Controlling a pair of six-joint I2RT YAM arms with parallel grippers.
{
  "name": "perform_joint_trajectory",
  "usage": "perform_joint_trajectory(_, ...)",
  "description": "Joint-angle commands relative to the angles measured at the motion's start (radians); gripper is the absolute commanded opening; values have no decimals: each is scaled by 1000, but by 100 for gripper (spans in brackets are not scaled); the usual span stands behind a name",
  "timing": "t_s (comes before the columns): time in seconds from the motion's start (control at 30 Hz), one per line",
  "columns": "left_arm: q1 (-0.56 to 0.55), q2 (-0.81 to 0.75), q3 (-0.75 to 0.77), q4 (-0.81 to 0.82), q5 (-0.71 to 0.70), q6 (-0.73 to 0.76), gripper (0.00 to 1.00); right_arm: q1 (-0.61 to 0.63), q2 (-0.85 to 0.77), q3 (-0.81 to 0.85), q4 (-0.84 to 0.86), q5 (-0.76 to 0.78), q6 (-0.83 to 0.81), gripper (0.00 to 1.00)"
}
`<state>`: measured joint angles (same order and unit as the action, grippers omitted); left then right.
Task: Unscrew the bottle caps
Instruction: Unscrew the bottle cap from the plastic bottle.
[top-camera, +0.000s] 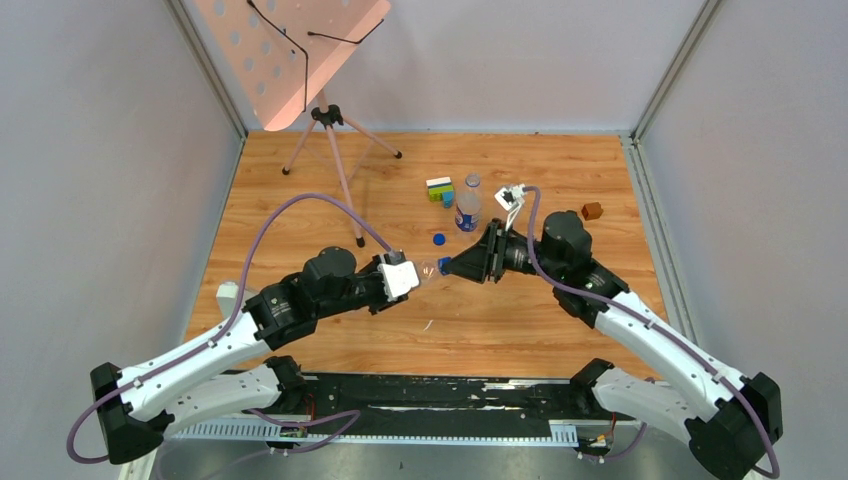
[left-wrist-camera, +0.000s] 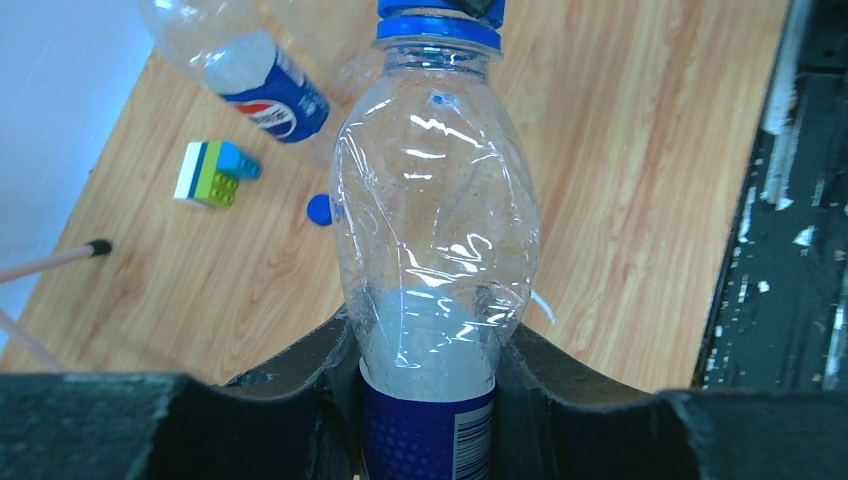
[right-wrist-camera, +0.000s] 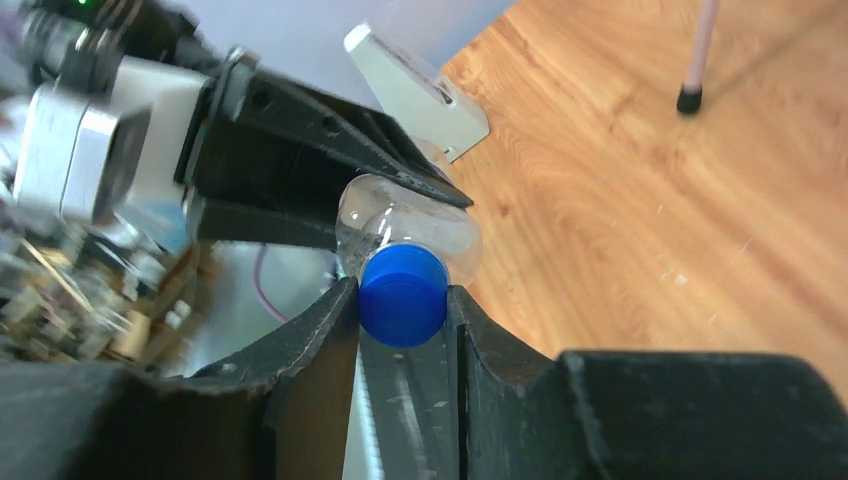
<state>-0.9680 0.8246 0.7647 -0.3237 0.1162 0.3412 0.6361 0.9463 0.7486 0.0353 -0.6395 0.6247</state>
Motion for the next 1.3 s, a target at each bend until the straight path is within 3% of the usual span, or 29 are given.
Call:
perform_joint_trajectory(0.0, -3, -5, 33, -11, 128, -2, 1, 0, -105, -66, 212, -187, -372, 0)
perform_joint_trajectory(0.13, -2, 3, 64, -62, 259, 4, 1, 0, -186, -118, 213, -380, -802, 0)
perform_joint_trajectory(0.23, -3, 7, 94, -125, 329, 13, 1, 0, -235, -108, -4, -494, -1204, 0)
perform_joint_trajectory(0.4, -3, 12, 134, -225, 442, 25, 2, 0, -285, -90, -187, -473, -1548, 0)
perform_joint_trajectory(0.73, 2, 84, 252, -408, 552, 1, 5, 1, -300, -26, -269, -479, -1693, 0)
perform_joint_trajectory(1.13, 68, 149, 294, -469, 841, -11, 13, 0, -308, 18, -348, -535, -1755, 0)
perform_joint_trajectory(1.23, 76, 150, 295, -435, 788, -56, 9, 0, -303, 24, -348, -551, -1761, 0)
perform_joint_trajectory(1.27, 77, 147, 286, -427, 744, -64, 8, 1, -300, 22, -346, -549, -1762, 8)
